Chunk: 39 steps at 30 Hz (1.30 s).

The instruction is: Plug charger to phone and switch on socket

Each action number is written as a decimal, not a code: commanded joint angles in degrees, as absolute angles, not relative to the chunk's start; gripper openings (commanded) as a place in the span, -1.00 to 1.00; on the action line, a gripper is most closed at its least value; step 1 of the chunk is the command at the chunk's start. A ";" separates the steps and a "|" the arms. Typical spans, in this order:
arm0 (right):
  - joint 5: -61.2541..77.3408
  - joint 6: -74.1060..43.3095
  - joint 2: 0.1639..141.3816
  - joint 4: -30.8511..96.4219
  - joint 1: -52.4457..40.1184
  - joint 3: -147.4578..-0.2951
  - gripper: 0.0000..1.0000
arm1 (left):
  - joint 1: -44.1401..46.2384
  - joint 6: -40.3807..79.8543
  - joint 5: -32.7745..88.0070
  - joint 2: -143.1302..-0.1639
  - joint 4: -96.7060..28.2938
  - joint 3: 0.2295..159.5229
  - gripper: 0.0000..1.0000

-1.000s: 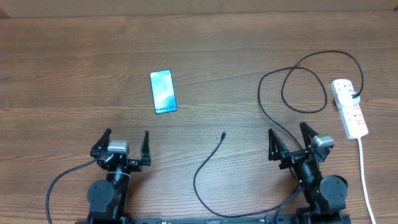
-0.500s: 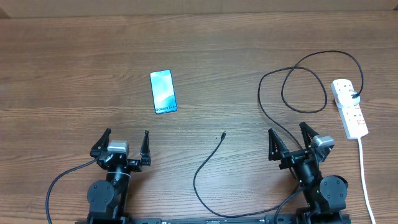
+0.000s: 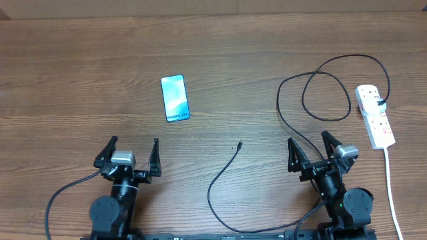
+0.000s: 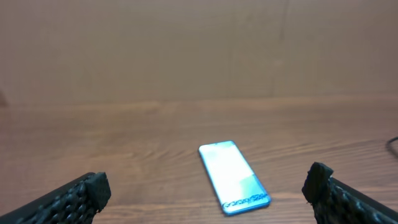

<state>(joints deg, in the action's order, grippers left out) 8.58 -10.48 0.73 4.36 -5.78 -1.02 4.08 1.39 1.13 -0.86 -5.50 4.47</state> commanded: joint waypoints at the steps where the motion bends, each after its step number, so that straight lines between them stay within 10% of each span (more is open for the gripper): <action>1: 8.23 -10.39 0.23 4.14 -6.15 -0.45 1.00 | 3.77 3.53 6.55 -0.38 -8.58 13.54 0.99; 9: 8.23 -10.39 0.23 4.14 -6.15 -0.45 1.00 | 3.77 8.40 7.55 -8.25 -28.29 40.47 1.00; 26: 8.21 -10.39 0.23 4.14 -6.15 -0.45 1.00 | 3.79 7.29 12.12 -78.48 -96.47 119.98 1.00; 35: 8.23 -10.39 0.23 4.14 -6.15 -0.45 1.00 | 3.95 7.66 20.16 -98.28 -96.79 120.38 1.00; 36: 8.23 -10.39 0.23 4.14 -6.15 -0.45 1.00 | 3.92 7.44 20.16 -100.40 -96.79 120.38 0.96; 39: 8.23 -10.39 0.23 4.14 -6.15 -0.45 0.99 | 3.95 7.62 20.25 -105.93 -96.82 120.38 -0.28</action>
